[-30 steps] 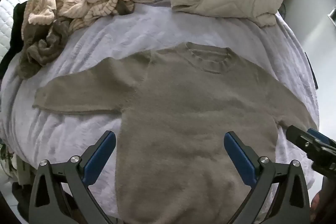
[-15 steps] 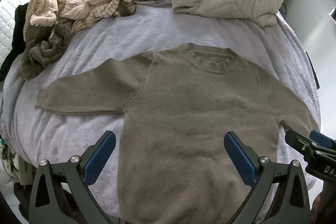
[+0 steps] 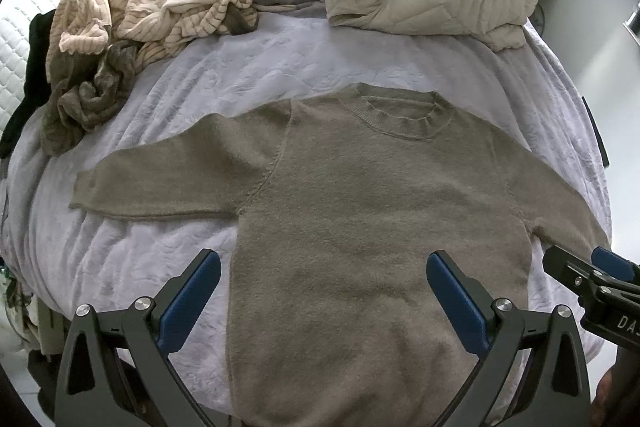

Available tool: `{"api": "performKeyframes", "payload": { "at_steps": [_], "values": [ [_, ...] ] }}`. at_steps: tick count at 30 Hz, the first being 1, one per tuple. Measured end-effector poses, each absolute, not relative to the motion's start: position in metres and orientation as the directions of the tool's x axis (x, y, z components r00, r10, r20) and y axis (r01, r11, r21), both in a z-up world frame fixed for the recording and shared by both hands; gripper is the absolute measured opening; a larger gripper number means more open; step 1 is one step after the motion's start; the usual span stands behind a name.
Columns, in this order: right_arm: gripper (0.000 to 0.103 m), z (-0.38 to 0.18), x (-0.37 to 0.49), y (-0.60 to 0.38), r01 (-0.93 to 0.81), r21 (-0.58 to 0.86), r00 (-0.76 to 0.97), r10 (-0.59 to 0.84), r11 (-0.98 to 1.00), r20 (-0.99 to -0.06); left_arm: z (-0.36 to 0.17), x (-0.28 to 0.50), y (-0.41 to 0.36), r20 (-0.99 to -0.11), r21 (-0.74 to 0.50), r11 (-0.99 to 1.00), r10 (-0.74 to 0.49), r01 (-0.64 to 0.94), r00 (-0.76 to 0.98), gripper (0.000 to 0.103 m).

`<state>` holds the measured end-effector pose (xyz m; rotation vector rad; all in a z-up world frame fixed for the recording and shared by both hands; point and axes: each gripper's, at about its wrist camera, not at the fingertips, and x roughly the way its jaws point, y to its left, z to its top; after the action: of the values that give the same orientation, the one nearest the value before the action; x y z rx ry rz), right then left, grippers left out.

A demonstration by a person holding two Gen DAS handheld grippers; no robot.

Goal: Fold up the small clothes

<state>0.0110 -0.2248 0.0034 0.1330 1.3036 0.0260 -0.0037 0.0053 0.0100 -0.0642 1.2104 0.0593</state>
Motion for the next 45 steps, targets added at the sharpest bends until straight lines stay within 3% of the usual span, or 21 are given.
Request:
{"api": "performKeyframes", "payload": {
  "at_steps": [45],
  "values": [
    [0.103, 0.0002, 0.0071, -0.2218, 0.073, 0.099, 0.255, 0.077, 0.992, -0.964, 0.0023, -0.0068, 0.0085, -0.945, -0.028, 0.995, 0.003, -0.092, 0.327, 0.103]
  ]
}}
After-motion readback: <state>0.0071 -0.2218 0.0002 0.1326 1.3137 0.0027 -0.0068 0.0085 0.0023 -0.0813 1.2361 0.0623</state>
